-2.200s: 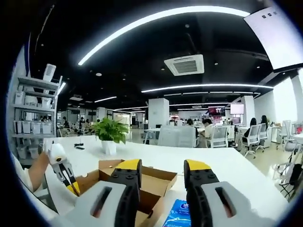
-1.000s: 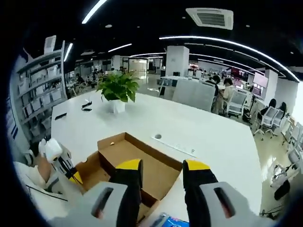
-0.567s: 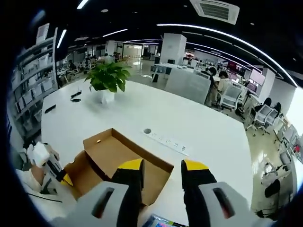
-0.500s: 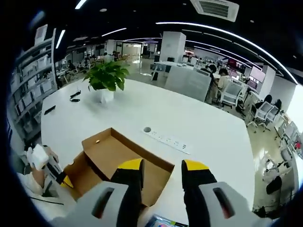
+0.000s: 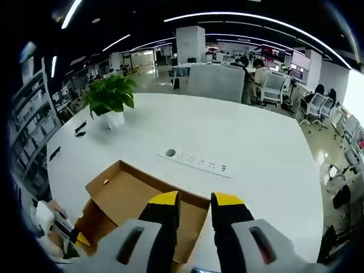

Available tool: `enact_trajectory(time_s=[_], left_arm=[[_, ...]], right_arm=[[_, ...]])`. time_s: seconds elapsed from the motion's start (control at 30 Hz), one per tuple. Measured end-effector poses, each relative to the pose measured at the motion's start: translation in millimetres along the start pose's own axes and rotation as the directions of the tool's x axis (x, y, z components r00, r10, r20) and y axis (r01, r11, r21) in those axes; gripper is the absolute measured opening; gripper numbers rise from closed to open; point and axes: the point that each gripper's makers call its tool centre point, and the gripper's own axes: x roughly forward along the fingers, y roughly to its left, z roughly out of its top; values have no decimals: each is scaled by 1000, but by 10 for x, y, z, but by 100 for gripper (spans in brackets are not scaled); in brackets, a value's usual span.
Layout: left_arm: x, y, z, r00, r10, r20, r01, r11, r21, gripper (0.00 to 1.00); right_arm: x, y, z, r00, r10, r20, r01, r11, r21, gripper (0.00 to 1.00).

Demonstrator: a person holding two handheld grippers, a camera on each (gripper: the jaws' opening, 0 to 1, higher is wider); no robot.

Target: Operate the shoe box by opening the lid, removing the specified soft item, and placing it in the target area until the item is outside and the box remains undamaged.

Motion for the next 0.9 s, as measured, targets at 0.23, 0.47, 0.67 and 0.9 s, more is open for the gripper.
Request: enact_trajectory(time_s=[0.23,0.47,0.67,0.9], left_arm=[[-5,-16,-8,1000,-17,0,17,1000,-11,1],[-8,-20,-10,1000,-25,-1,25,1000,-15,1],[-7,-24,-10,1000,-22,-2,22,1000,-15,1],[-9,-20,-6,1000,-18,-2,18,1000,-17,1]], right_arm=[[309,-36,-162,998,-19,-59,20,1000,12,24],[523,-125,-341,985,-63,-163,66,998,11,24],[682,-153,-614,962,-99,-253,99,995,-15,22],[806,-184,-903,932,-118,-342,109,993,-46,16]])
